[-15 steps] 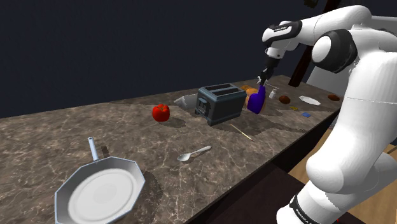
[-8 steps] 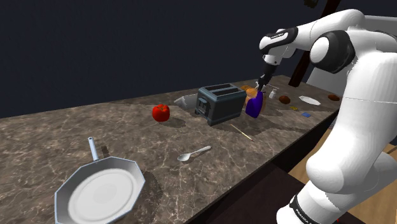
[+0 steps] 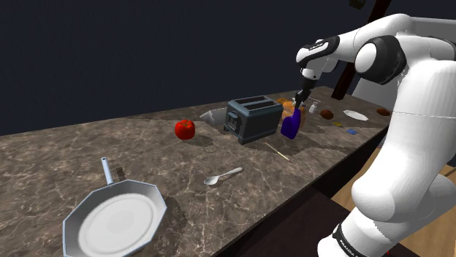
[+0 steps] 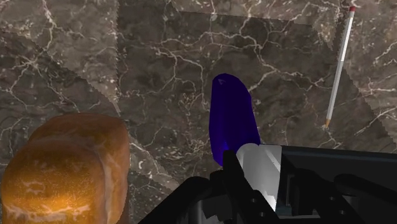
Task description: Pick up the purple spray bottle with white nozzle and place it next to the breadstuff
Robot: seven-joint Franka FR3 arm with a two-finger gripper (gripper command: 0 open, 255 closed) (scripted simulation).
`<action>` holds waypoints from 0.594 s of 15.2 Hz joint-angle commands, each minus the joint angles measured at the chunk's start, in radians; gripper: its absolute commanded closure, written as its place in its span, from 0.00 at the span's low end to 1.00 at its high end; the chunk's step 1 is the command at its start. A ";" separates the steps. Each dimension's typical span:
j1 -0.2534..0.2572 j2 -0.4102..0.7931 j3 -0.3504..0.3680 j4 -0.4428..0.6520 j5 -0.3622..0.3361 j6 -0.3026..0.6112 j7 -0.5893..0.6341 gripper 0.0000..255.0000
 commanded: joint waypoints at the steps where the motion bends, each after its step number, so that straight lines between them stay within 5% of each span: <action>1: 0.000 0.000 0.000 0.000 0.000 0.001 0.000 1.00; 4: 0.000 0.000 0.000 0.000 0.000 0.001 0.000 1.00; 5: 0.000 0.000 0.000 0.000 0.000 0.001 0.000 0.00; 9: 0.000 0.000 0.000 0.000 0.000 0.001 0.000 0.00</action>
